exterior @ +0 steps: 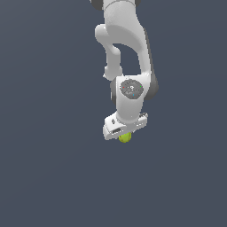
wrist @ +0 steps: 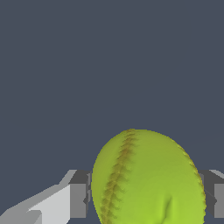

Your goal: Pick up the object and move it to a goal position.

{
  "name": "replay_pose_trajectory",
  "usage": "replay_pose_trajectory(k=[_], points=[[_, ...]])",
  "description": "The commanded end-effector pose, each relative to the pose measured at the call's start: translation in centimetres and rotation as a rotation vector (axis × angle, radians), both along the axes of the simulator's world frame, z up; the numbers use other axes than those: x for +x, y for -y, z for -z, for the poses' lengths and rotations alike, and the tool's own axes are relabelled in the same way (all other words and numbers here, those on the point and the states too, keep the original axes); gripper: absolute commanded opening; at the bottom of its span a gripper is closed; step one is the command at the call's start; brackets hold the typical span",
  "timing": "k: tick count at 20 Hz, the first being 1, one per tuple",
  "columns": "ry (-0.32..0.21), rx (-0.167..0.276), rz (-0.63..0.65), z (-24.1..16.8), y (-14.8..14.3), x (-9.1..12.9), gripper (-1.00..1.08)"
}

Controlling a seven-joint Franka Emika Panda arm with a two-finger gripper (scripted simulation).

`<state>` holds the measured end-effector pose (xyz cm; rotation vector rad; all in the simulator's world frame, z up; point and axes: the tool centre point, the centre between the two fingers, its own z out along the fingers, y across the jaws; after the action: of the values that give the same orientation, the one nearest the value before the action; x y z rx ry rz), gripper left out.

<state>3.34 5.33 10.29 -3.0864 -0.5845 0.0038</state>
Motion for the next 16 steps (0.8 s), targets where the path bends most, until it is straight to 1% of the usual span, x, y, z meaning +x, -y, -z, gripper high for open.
replay_pose_trajectory(k=[1, 11, 16], points=[[0.002, 0.000, 0.000, -2.3, -0.4, 0.7, -1.00], [0.002, 0.001, 0.000, -12.1, -2.1, 3.9, -1.00], [0.002, 0.001, 0.000, -16.2, -2.9, 5.3, -1.00]])
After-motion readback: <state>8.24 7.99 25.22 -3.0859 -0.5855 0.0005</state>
